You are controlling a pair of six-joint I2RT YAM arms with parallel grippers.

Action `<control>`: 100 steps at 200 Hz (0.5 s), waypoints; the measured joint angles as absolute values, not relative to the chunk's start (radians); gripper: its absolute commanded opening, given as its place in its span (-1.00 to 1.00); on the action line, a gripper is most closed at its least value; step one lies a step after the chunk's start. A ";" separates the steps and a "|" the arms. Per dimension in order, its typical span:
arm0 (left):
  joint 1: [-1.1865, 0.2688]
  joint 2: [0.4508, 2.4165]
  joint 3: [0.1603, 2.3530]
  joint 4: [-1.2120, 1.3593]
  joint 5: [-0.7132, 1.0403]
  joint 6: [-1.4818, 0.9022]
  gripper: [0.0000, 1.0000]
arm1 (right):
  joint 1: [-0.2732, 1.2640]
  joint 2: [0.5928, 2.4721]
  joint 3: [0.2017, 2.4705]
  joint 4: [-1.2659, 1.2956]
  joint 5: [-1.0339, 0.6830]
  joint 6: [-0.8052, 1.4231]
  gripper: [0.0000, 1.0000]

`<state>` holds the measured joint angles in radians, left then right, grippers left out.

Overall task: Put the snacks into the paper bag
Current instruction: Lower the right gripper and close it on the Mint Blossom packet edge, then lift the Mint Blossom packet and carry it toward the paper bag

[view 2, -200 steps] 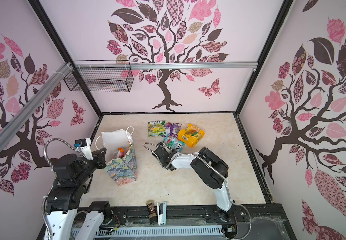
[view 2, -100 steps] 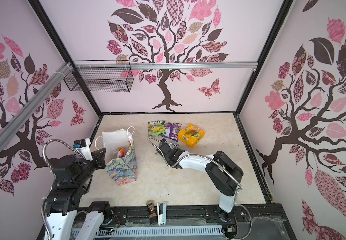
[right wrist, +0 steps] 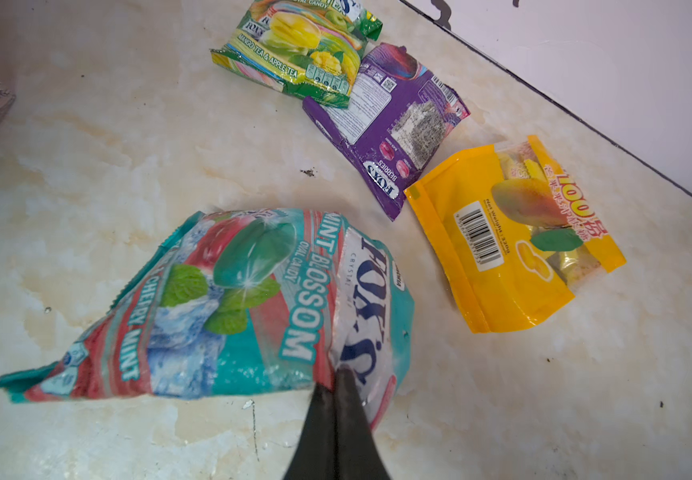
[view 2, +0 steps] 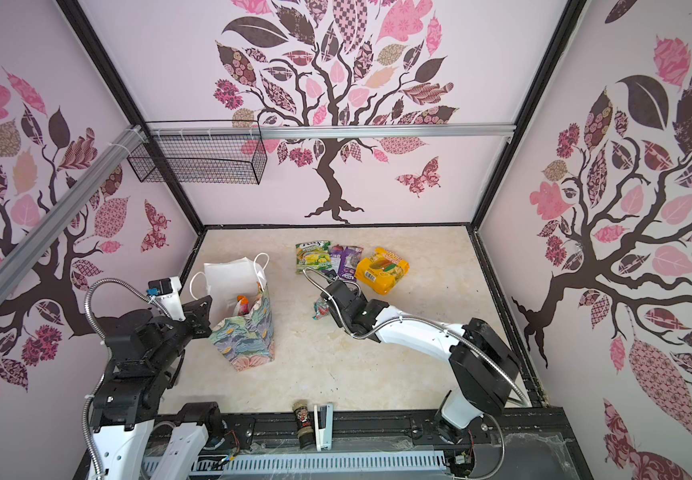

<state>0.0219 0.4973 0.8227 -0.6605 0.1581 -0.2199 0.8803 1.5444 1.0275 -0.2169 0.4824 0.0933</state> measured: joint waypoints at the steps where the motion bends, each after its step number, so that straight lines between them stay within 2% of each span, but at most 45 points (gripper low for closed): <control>1: 0.022 0.497 0.823 -0.661 0.158 -0.220 -1.00 | 0.880 1.542 1.026 -0.217 0.482 0.093 -1.00; 100: 0.022 0.497 0.823 -0.661 0.143 -0.220 -1.00 | 0.880 1.258 0.883 -0.118 0.331 0.086 -1.00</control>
<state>0.0219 0.4969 0.8227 -0.6605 0.1432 -0.2199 0.8803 1.2579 0.8825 -0.1181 0.3313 0.0864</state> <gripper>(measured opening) 0.051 0.042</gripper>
